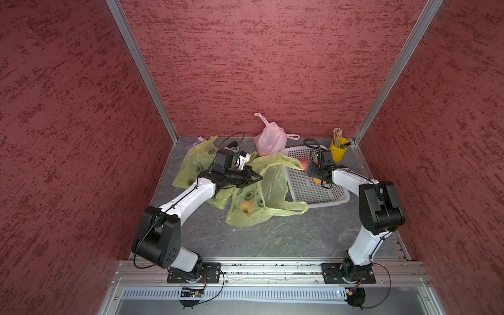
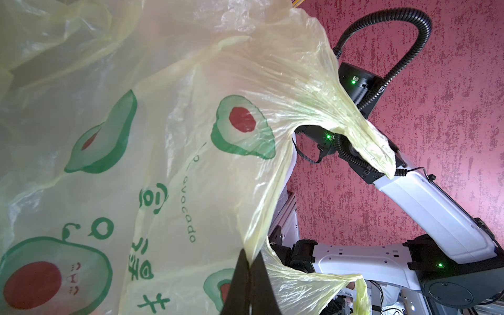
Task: Place the peach into a plastic bag & tie a knot
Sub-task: Pick up the peach from the basket.
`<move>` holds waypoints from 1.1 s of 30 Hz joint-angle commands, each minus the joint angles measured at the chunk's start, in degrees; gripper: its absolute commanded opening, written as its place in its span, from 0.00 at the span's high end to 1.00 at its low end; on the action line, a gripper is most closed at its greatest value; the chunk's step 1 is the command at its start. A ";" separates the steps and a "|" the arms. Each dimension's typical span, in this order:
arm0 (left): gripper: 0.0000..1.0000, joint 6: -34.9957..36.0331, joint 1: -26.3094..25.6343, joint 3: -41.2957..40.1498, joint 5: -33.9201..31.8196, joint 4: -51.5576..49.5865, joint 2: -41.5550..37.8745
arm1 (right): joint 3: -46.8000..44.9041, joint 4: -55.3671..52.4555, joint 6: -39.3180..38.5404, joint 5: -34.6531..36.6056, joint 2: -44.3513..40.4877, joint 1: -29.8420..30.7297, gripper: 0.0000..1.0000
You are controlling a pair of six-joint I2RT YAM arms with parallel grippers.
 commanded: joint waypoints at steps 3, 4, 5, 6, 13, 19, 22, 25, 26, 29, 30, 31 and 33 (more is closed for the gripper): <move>1.00 0.67 -0.45 -0.88 -0.20 -0.60 -1.87 | 0.43 1.85 -0.09 1.78 0.95 -0.50 0.07; 1.00 0.67 -0.45 -0.94 -0.23 -0.67 -1.97 | 0.08 2.10 -0.26 1.67 1.02 -0.59 0.08; 1.00 0.64 -0.45 -0.94 -0.23 -0.82 -2.00 | -0.16 2.25 -0.41 1.59 1.23 -0.63 0.09; 1.00 0.64 -0.45 -0.86 -0.22 -0.78 -2.00 | -0.32 2.39 -0.49 1.37 1.30 -0.75 0.10; 1.00 0.41 -0.54 -1.01 -0.36 -0.65 -2.06 | -2.03 4.25 -0.88 -3.33 -0.55 -0.96 0.34; 1.00 0.49 -0.61 -0.92 -0.40 -0.84 -2.09 | -5.70 5.73 -0.07 -10.62 -8.02 -0.95 0.49; 1.00 0.55 -0.57 -0.93 -0.58 -0.80 -2.15 | -7.81 5.83 0.65 -14.67 -12.78 -0.97 0.53; 1.00 0.66 -0.54 -0.72 -0.58 -0.98 -1.94 | -8.72 4.35 1.19 -18.62 -17.09 -1.01 0.56; 1.00 0.67 -0.49 -0.72 -0.59 -0.95 -1.87 | -9.00 3.76 1.52 -20.10 -18.97 -0.96 0.56; 1.00 0.65 -0.45 -0.37 -0.58 -0.94 -1.69 | -9.74 1.98 2.34 -26.62 -25.28 -0.94 0.58; 1.00 0.67 -0.45 -0.23 -0.58 -0.99 -1.50 | -9.83 1.21 2.50 -29.26 -27.20 -0.93 0.58; 1.00 0.73 -0.50 -0.06 -0.58 -1.02 -1.40 | -9.70 -0.01 2.55 -31.06 -28.79 -0.89 0.58; 1.00 0.75 -0.45 0.11 -0.67 -1.19 -1.22 | -9.74 -2.57 2.61 -35.64 -32.62 -0.93 0.59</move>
